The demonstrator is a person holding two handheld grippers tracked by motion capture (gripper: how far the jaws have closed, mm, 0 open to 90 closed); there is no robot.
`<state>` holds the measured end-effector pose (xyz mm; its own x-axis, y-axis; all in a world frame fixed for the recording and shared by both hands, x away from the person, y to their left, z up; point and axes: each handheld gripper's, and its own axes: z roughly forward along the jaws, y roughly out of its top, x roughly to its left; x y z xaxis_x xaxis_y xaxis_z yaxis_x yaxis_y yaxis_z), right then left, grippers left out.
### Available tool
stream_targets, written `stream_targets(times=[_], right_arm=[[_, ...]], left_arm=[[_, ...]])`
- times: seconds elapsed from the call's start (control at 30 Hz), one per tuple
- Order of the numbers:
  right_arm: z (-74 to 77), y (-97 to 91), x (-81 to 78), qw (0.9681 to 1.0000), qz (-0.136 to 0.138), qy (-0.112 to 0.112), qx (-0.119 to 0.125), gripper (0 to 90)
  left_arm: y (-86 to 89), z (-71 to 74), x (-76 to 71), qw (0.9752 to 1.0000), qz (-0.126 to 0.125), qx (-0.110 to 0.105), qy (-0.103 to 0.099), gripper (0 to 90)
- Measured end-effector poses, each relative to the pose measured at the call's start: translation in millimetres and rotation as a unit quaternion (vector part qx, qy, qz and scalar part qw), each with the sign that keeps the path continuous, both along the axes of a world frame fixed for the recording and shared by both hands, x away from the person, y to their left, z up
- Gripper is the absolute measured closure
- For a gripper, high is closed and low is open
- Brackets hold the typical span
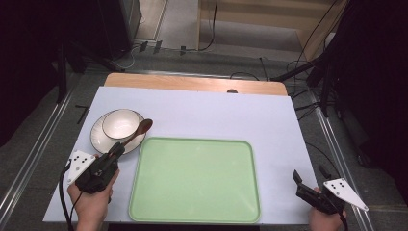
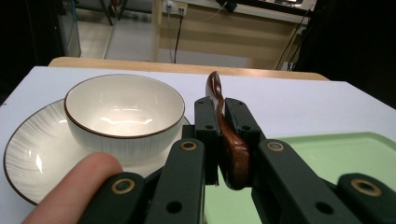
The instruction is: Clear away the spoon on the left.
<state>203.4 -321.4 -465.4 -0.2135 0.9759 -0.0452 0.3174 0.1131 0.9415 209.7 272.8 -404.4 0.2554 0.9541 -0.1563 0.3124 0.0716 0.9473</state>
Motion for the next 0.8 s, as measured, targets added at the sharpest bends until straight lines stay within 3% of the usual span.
stream_targets(times=[0.33, 0.8], right_arm=[[0.8, 0.2, -0.3, 1.0, 0.001, -0.001, 0.001, 13.1], [-0.6, -0.1, 0.3, 1.0, 0.002, 0.0, 0.004, 13.1]], left_arm=[[-8.2, -12.1, -8.2, 0.9998, -0.011, -0.005, 0.013, 85.1], [-27.0, -41.0, -8.5, 0.999, -0.016, 0.016, 0.039, 85.1]])
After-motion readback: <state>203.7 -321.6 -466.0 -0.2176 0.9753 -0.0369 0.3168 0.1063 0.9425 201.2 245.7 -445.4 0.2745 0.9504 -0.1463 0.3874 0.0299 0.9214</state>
